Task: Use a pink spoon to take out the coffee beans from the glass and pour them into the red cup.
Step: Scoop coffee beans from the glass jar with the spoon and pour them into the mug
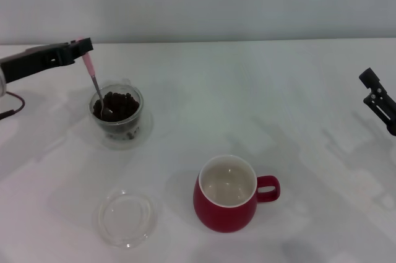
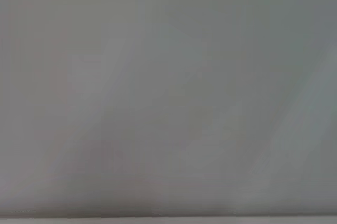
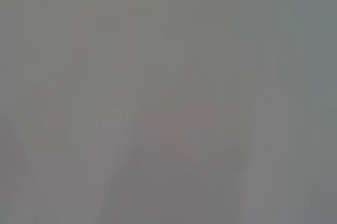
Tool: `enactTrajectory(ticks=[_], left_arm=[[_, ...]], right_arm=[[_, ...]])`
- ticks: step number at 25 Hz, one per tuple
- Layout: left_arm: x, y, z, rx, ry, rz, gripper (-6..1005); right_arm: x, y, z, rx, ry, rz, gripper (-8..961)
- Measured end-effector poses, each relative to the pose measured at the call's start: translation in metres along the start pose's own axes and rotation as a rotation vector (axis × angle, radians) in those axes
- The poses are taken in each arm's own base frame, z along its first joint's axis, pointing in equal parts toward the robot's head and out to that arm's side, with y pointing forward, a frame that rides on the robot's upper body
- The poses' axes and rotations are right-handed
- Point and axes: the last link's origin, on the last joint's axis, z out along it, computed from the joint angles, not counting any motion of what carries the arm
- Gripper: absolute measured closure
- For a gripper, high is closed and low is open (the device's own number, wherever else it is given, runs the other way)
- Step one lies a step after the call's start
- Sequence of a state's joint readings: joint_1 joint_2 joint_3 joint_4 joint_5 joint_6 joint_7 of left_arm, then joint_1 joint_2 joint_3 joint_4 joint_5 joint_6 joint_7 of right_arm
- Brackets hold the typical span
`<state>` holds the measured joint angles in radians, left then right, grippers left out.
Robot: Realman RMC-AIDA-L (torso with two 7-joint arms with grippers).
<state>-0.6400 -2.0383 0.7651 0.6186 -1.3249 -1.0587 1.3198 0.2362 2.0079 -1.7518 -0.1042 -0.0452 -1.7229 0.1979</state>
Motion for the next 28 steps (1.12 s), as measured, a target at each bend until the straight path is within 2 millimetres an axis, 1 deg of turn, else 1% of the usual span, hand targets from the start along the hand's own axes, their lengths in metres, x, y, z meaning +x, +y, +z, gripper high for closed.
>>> enactTrajectory(ticks=[4,6,7,12,18,19,20,24,28], left_arm=[[-0.012,-0.006,-0.006,0.004,0.032,-0.099,874],[-0.014,-0.007,-0.007,0.006,0.037,-0.115,874],[-0.019,-0.011,-0.009,0.014,0.047,-0.157,874],[-0.028,-0.02,-0.018,0.024,0.088,-0.289,874],[-0.037,-0.024,-0.027,0.021,0.146,-0.417,874],[-0.037,-0.024,-0.027,0.021,0.146,-0.417,874],[-0.043,-0.026,-0.031,0.02,0.185,-0.485,874],[-0.051,-0.028,-0.039,0.008,0.24,-0.571,874],[-0.052,-0.026,-0.046,-0.032,0.272,-0.622,874]], right_arm=[[0.001,0.0,0.0,0.0,0.008,0.0,138],[0.002,0.0,0.001,0.0,0.009,0.001,138],[0.002,0.0,0.002,0.0,0.009,0.001,138],[0.002,0.0,0.003,0.003,0.01,0.0,138],[0.005,-0.001,0.005,0.007,0.026,-0.001,138],[0.005,-0.001,0.005,0.008,0.026,-0.001,138],[0.005,-0.002,0.005,0.009,0.029,-0.001,138],[0.006,-0.002,0.006,0.01,0.035,-0.001,137],[0.007,-0.003,0.009,0.011,0.038,-0.003,137]])
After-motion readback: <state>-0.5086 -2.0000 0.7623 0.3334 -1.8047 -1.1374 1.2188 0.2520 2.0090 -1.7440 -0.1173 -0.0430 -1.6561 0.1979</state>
